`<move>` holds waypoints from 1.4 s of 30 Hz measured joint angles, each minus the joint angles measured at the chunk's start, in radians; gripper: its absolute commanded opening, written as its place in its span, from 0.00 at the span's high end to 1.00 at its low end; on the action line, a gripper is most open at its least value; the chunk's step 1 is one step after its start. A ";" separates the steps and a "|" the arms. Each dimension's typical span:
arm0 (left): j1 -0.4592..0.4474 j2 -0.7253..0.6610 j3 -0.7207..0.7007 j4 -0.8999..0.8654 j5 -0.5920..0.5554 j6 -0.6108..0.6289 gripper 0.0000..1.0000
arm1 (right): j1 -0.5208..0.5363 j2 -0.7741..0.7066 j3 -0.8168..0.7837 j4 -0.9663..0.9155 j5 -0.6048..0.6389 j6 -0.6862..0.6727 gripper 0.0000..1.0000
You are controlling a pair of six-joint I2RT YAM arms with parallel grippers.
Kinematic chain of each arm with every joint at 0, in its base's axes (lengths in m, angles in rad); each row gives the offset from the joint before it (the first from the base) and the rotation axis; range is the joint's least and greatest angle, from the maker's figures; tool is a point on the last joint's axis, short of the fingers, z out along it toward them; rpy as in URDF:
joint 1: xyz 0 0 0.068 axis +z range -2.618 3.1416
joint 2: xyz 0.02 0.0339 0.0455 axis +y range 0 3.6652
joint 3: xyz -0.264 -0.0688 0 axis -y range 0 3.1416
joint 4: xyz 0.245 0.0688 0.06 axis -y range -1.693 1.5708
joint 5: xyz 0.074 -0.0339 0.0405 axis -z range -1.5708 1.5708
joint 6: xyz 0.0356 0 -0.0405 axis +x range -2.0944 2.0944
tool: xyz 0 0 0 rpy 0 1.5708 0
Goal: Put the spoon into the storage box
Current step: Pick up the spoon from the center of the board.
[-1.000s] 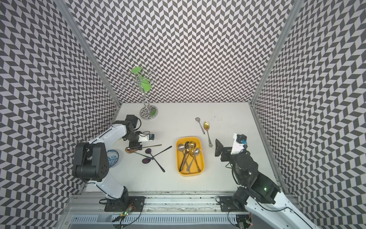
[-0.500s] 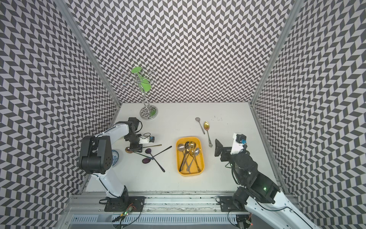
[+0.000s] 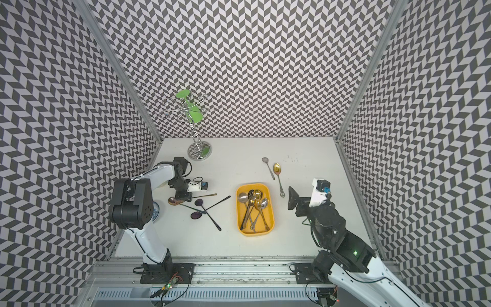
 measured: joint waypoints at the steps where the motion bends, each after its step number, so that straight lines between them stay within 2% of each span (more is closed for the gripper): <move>1: 0.000 0.000 0.000 0.001 -0.001 -0.003 0.81 | 0.000 0.000 0.000 0.000 0.000 0.000 0.01; 6: 0.000 0.019 0.027 0.001 -0.006 -0.009 0.88 | 0.000 0.000 0.000 0.000 0.000 0.000 0.01; 9: 0.000 0.024 0.034 -0.002 -0.007 -0.015 1.00 | 0.000 0.000 0.000 0.000 0.000 0.000 0.01; 19: -0.004 0.027 0.076 0.006 -0.004 0.002 1.00 | 0.000 -0.002 0.000 0.000 0.000 0.000 0.01; 26: -0.018 0.010 0.161 0.014 0.015 0.073 1.00 | 0.000 -0.003 0.000 0.000 0.001 0.002 0.01; 36: -0.102 -0.183 0.177 0.030 0.070 0.456 1.00 | 0.000 -0.004 0.000 0.000 0.000 0.002 0.01; 42: -0.193 -0.284 0.139 0.107 0.108 0.620 1.00 | 0.000 -0.014 0.000 0.000 0.004 0.003 0.01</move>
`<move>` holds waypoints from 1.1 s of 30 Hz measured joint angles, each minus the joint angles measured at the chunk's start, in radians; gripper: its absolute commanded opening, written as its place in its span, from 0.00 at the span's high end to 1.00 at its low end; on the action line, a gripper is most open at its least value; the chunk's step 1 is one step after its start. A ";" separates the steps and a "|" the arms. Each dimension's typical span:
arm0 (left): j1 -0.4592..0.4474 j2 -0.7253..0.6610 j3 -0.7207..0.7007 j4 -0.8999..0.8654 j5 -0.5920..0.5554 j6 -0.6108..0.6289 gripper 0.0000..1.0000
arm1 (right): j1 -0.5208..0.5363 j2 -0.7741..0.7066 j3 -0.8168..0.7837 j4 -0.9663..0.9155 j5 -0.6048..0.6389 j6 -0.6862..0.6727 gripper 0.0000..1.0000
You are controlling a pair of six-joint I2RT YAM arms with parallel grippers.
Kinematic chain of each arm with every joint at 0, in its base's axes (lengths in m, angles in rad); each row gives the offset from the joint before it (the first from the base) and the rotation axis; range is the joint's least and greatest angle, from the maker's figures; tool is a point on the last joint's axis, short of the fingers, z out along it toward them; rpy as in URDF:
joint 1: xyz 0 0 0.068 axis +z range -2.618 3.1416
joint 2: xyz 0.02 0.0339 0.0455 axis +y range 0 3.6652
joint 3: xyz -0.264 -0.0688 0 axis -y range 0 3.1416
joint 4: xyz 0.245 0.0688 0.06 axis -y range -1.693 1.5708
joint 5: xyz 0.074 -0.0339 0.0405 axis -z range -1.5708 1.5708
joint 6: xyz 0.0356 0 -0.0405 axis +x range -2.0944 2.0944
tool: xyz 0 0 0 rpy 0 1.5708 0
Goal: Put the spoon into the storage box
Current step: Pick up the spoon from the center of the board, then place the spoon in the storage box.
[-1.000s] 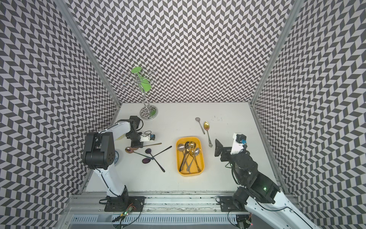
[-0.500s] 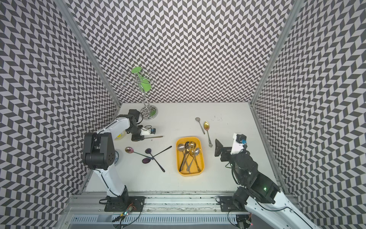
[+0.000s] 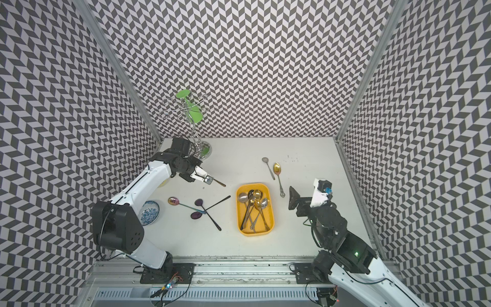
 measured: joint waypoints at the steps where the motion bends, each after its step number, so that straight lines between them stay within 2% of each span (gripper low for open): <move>1: -0.018 -0.006 -0.007 0.008 0.010 0.021 1.00 | 0.000 0.000 0.000 0.000 0.000 0.000 0.01; 7: -0.120 -0.032 -0.043 0.015 0.044 0.083 1.00 | 0.000 -0.002 0.000 0.000 0.002 0.000 0.01; 17: -0.338 -0.043 -0.056 0.026 0.048 0.100 1.00 | 0.000 -0.002 0.000 0.000 0.004 0.000 0.01; 25: -0.465 0.053 -0.018 0.019 0.005 0.107 1.00 | 0.000 -0.002 0.000 0.000 0.004 0.000 0.01; 33: -0.547 0.133 0.034 0.019 -0.007 0.110 1.00 | 0.000 -0.002 0.000 0.000 0.004 0.000 0.01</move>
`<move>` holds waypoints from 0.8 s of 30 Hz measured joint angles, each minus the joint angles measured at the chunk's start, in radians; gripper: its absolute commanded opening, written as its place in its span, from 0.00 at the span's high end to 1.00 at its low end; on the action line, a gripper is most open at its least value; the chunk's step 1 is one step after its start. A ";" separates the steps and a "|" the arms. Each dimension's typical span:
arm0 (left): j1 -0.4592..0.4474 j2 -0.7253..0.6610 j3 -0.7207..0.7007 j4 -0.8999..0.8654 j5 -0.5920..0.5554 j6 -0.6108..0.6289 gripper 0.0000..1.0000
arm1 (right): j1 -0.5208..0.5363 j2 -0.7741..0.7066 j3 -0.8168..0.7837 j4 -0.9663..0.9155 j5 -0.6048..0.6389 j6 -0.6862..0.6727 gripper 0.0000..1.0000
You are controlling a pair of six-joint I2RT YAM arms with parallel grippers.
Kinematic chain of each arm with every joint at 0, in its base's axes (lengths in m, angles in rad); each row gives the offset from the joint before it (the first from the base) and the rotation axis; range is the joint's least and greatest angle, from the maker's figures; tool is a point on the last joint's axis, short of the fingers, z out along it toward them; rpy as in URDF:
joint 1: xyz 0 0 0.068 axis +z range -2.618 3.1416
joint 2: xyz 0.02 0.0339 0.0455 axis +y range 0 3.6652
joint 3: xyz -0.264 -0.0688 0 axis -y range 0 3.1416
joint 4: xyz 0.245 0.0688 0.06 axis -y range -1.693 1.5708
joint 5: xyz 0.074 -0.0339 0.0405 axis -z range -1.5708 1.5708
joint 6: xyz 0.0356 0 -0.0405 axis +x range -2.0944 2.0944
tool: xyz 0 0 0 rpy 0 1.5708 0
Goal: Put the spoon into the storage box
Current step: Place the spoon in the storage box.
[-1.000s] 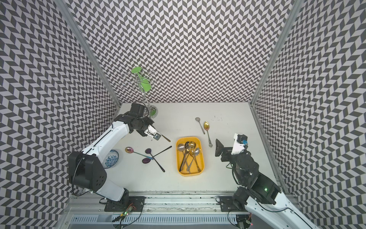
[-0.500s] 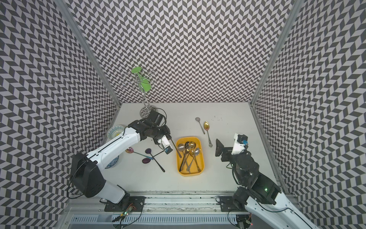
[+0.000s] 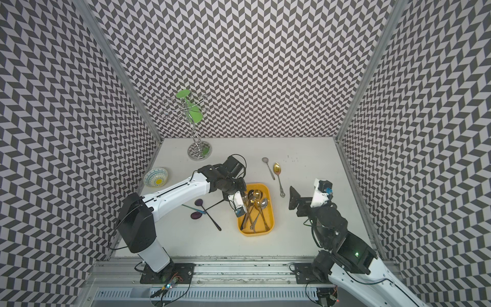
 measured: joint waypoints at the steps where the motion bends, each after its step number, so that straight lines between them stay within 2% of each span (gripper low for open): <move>1: -0.005 0.006 0.005 0.001 0.000 0.000 1.00 | 0.000 0.000 0.000 0.000 0.000 0.000 0.01; 10: -0.032 0.015 0.006 0.005 -0.013 0.000 0.99 | 0.000 -0.003 0.000 0.000 -0.001 0.000 0.01; 11: -0.033 0.015 0.006 0.006 -0.015 0.000 0.92 | 0.000 -0.004 0.000 0.000 -0.001 0.000 0.01; 14: -0.035 0.015 0.006 0.012 -0.016 0.009 0.65 | 0.000 -0.009 0.000 0.000 0.000 0.000 0.01; 17: -0.035 0.015 0.006 0.024 -0.010 0.010 0.45 | 0.000 -0.012 0.000 0.000 -0.001 0.000 0.01; 24: -0.036 0.011 0.007 0.042 -0.007 0.003 0.40 | 0.000 -0.013 0.000 0.000 0.000 0.000 0.01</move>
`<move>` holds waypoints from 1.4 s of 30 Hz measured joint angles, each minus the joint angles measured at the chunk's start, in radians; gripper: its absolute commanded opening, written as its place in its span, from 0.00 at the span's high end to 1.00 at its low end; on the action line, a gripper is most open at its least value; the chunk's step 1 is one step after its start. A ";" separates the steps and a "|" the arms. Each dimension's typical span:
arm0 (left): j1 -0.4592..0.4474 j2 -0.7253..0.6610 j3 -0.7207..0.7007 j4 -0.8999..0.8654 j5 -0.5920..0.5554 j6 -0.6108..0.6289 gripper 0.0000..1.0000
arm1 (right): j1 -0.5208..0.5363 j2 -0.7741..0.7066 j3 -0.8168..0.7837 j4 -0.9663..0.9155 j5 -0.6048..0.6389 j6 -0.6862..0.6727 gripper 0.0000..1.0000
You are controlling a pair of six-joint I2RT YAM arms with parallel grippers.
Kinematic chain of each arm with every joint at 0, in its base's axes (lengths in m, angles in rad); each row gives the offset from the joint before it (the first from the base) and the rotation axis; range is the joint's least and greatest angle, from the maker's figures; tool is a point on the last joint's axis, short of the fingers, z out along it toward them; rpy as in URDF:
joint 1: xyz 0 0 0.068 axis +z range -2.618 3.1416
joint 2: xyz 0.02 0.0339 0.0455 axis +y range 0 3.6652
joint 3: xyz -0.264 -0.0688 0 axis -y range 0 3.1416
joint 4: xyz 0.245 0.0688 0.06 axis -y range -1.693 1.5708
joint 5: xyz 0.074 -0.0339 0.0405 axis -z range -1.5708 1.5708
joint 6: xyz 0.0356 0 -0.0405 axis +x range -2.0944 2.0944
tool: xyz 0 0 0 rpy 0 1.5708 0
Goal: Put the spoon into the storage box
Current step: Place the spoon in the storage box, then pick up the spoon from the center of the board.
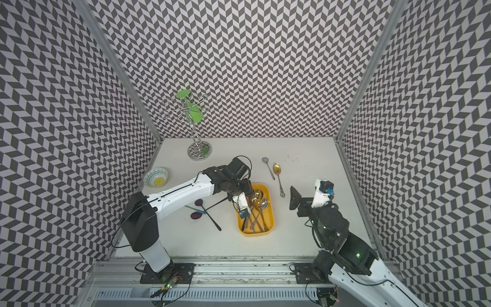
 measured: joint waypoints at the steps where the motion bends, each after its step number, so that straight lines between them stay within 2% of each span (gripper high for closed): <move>1: 0.000 -0.002 0.000 0.002 0.000 0.000 0.39 | 0.000 0.000 0.000 0.000 0.000 0.000 0.01; 10: 0.013 -0.085 0.000 0.017 -0.042 -0.020 0.37 | 0.000 0.002 0.000 0.000 0.004 0.000 0.01; 17: 0.039 -0.213 -0.103 0.095 -0.127 -0.179 0.29 | 0.000 0.002 0.000 0.000 0.004 0.000 0.01; 21: 0.065 -0.257 -0.171 0.126 -0.179 -0.302 0.20 | 0.000 0.003 0.000 0.000 0.005 0.000 0.01; 29: 0.173 -0.311 -0.183 0.126 -0.233 -0.542 0.15 | 0.000 0.009 0.000 0.000 0.004 0.000 0.01; 31: 0.200 -0.333 -0.190 0.110 -0.232 -0.572 0.08 | 0.000 0.009 0.000 0.000 0.005 0.000 0.01; 34: 0.237 -0.366 -0.197 0.069 -0.228 -0.624 0.07 | 0.000 0.009 0.000 0.000 0.005 0.000 0.01; 35: 0.247 -0.375 -0.202 0.057 -0.224 -0.637 0.01 | 0.000 0.009 0.000 0.000 0.005 0.000 0.01; 42: 0.339 -0.446 -0.323 0.023 -0.200 -0.696 0.00 | 0.000 0.008 0.000 0.000 0.006 0.000 0.01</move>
